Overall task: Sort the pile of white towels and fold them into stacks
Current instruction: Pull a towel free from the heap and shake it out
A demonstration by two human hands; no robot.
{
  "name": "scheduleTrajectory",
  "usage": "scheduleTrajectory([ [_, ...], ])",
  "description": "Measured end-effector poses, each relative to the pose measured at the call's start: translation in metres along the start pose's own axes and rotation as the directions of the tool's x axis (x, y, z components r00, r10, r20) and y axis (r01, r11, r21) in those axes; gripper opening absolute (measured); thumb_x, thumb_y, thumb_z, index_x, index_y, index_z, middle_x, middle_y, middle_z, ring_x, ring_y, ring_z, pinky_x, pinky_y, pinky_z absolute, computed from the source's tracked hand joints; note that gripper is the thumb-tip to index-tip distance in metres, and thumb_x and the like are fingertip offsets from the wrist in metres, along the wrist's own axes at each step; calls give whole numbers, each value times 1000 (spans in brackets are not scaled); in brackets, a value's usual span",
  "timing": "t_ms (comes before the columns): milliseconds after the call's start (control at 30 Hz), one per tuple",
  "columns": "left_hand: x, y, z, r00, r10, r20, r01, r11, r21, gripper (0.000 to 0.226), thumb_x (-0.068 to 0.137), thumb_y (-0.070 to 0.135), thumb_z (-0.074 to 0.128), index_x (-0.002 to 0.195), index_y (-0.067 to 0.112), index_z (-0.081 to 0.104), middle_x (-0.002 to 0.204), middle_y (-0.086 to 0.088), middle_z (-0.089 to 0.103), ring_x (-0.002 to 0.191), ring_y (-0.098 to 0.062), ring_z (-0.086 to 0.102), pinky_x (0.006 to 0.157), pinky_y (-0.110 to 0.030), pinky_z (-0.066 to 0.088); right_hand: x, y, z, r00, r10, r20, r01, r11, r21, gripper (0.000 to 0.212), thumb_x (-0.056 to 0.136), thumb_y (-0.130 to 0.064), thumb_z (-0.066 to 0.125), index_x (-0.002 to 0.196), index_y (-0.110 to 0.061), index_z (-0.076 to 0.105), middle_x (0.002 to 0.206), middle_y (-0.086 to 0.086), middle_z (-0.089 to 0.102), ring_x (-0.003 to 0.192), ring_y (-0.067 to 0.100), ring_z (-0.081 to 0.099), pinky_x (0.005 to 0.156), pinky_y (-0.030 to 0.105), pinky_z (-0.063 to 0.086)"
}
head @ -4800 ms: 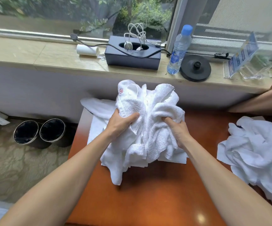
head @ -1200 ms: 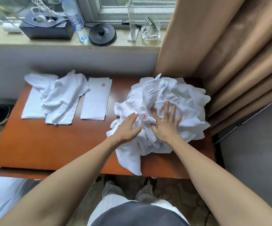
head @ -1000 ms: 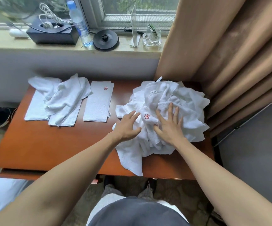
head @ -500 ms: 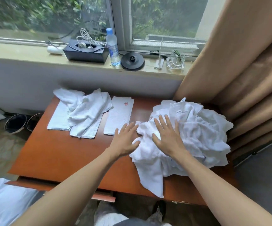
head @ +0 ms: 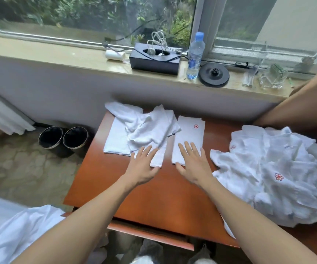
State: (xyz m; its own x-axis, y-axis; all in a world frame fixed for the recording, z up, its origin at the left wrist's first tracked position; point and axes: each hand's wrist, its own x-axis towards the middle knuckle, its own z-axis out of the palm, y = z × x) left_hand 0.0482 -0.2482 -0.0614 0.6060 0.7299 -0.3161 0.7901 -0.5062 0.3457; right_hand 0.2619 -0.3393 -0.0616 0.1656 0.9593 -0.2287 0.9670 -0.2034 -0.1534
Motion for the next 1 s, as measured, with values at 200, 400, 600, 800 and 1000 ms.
scheduleTrajectory([
  [200,9,-49,-20,999,-41,18,41,999,-19,70,101,46,50,162,27,21,171,2,14,158,-23,7,125,-57,10,40,-40,0,998,-31,47,28,998,56,75,103,-43,44,165,-19,11,173,7,11,160,27,7,128,51,8],
  [400,35,-82,-20,991,-134,6,134,990,-39,70,101,39,51,162,24,21,171,2,15,158,-23,9,125,-55,13,100,-47,17,982,-138,132,131,989,61,83,96,-44,55,164,-21,15,172,8,12,159,25,9,126,48,15],
  [600,68,-133,-14,983,-182,3,182,981,-62,66,97,19,52,159,23,29,168,-2,23,156,-25,16,125,-53,15,146,-68,45,951,-241,193,248,969,-13,87,92,-34,61,164,-21,15,172,6,11,158,27,11,123,43,20],
  [800,126,-191,-18,997,-73,20,73,997,-14,83,86,1,54,161,27,28,170,-3,19,146,-33,34,112,-50,37,179,-93,71,934,-227,278,247,968,-41,87,89,-15,60,164,-22,16,173,4,9,159,26,8,123,45,21],
  [1000,159,-222,-10,997,-15,76,17,999,-29,80,84,-5,47,156,26,31,165,1,24,121,-36,55,85,-50,54,192,-105,88,959,-185,217,205,976,-75,69,85,1,39,150,-21,41,156,5,37,140,34,35,94,47,42],
])
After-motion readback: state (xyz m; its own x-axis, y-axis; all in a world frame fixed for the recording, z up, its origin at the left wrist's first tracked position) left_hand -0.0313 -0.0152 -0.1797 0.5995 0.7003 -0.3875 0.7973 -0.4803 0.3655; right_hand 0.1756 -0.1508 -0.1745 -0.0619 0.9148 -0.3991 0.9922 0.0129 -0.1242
